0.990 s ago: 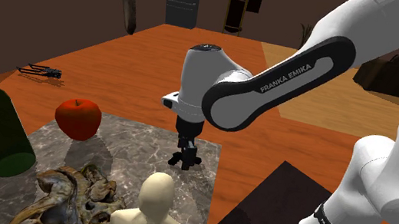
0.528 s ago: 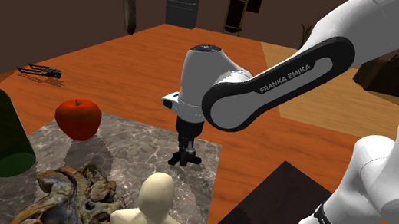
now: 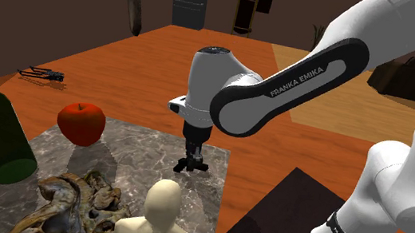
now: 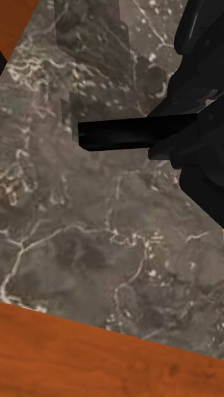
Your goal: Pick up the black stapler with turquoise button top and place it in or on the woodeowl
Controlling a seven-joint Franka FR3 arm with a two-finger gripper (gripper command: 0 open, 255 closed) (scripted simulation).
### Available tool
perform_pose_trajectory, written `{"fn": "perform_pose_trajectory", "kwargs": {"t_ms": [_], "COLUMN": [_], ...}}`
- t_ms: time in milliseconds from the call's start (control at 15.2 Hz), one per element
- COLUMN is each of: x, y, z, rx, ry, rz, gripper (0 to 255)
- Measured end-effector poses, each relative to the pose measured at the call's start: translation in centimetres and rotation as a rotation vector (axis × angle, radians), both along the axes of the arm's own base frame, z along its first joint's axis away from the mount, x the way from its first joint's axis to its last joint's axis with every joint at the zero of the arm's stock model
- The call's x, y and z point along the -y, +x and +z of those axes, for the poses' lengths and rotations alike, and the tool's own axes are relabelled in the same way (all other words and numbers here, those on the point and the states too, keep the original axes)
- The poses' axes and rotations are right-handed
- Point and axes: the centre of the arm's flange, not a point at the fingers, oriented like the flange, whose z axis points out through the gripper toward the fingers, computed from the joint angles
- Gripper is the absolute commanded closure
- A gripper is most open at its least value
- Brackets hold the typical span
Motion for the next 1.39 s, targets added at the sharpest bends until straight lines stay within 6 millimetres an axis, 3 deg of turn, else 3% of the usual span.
{"fn": "perform_pose_trajectory", "kwargs": {"t_ms": [1386], "x": [0.0], "y": [0.0], "z": [10.6], "rx": [0.000], "ry": [0.000], "rz": [0.000], "gripper": [255]}}
